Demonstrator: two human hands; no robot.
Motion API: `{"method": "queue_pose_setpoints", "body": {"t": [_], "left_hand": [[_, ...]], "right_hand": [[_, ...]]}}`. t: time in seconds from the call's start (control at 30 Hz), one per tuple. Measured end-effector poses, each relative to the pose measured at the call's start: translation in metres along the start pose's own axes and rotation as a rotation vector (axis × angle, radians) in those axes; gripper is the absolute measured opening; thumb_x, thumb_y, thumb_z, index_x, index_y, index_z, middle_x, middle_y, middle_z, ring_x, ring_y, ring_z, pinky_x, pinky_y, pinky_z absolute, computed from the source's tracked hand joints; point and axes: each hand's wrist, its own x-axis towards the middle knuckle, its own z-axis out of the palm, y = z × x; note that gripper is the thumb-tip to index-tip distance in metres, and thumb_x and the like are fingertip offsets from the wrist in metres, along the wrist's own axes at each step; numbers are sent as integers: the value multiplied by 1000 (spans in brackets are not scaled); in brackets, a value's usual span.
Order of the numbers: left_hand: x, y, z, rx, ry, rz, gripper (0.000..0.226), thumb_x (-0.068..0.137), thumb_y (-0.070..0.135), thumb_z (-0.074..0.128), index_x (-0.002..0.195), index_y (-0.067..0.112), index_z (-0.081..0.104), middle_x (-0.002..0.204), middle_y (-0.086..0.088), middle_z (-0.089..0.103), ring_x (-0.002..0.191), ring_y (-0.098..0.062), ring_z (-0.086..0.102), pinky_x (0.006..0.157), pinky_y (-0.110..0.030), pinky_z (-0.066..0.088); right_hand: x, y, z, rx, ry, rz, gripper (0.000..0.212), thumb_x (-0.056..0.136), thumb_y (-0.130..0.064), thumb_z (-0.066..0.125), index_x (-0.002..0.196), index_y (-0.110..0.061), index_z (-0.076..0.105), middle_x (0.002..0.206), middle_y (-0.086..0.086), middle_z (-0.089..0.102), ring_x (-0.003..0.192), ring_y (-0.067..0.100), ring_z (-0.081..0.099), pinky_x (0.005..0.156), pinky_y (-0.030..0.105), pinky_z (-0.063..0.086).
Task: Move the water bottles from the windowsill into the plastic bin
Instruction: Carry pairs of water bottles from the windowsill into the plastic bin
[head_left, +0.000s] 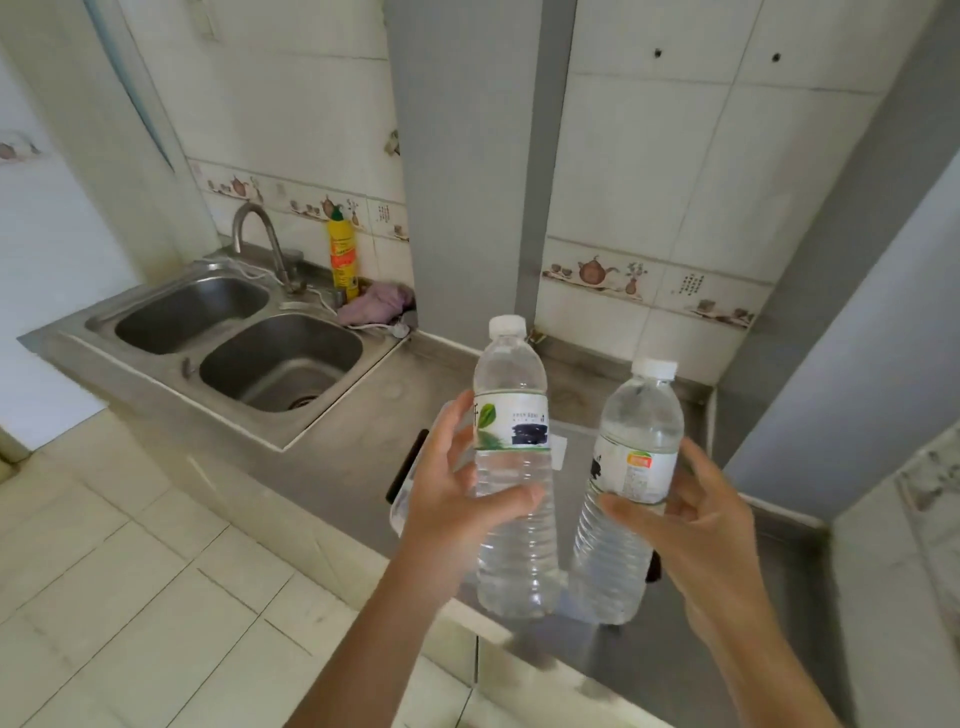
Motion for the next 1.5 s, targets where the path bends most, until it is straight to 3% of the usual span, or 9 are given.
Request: {"method": "queue_pose_setpoints", "body": {"t": [0.2, 0.4, 0.47, 0.6, 0.77, 0.9, 1.1, 1.33, 1.5], "left_hand": [[116, -39, 26, 119, -67, -32, 68, 63, -15, 83, 112, 27, 62, 93, 5, 77, 88, -18, 73, 71, -25, 59], [186, -97, 48, 403, -42, 64, 64, 55, 2, 90, 100, 31, 55, 100, 4, 59, 87, -6, 63, 70, -9, 47], [194, -114, 49, 491, -35, 124, 66, 54, 6, 92, 94, 35, 49, 95, 15, 51, 88, -8, 58, 74, -11, 42], [198, -142, 45, 553, -37, 204, 68, 48, 12, 95, 104, 20, 58, 96, 22, 51, 88, -4, 57, 80, -1, 38], [195, -155, 50, 552, -35, 276, 75, 42, 11, 95, 101, 32, 54, 99, 27, 54, 90, 6, 54, 81, -4, 39], [196, -161, 51, 578, -79, 312, 77, 45, 17, 93, 101, 47, 50, 104, 26, 54, 99, 10, 52, 85, -4, 38], [195, -173, 58, 522, -55, 317, 74, 49, 18, 94, 110, 32, 54, 109, 20, 54, 100, -13, 58, 89, -11, 44], [192, -168, 63, 520, -152, 311, 71, 59, 38, 79, 121, 29, 46, 117, 7, 52, 112, -13, 51, 99, -7, 35], [189, -170, 60, 529, -179, 294, 74, 63, 42, 76, 125, 12, 49, 120, 2, 53, 115, -17, 52, 103, -9, 33]], "right_hand": [[79, 30, 25, -44, 104, 25, 88, 52, -15, 92, 126, -26, 47, 112, -5, 66, 97, 14, 66, 80, 35, 57], [128, 68, 48, -136, 228, 103, 76, 53, -8, 91, 103, -40, 43, 102, -19, 58, 92, 5, 61, 78, 26, 49], [133, 81, 51, -200, 249, 140, 77, 54, -10, 90, 106, -35, 39, 95, -20, 56, 89, 8, 59, 81, 28, 48], [138, 104, 51, -285, 257, 189, 78, 54, -11, 91, 109, -33, 41, 96, -19, 57, 92, 15, 61, 81, 28, 48], [135, 121, 51, -542, 286, 128, 77, 50, -22, 92, 111, -28, 45, 104, -6, 57, 102, 26, 59, 82, 41, 53], [136, 125, 48, -592, 309, 93, 80, 46, -17, 93, 110, -28, 47, 100, -21, 45, 107, 28, 55, 85, 46, 52], [140, 130, 45, -577, 300, 144, 81, 47, -16, 93, 115, -19, 49, 99, -24, 38, 113, 28, 50, 90, 45, 49], [143, 132, 48, -689, 324, 51, 90, 42, -22, 95, 117, -10, 47, 116, 7, 49, 112, 31, 46, 91, 53, 47], [142, 137, 48, -791, 301, 26, 94, 44, -32, 93, 118, -21, 36, 117, 8, 51, 113, 29, 47, 95, 48, 45]]}}
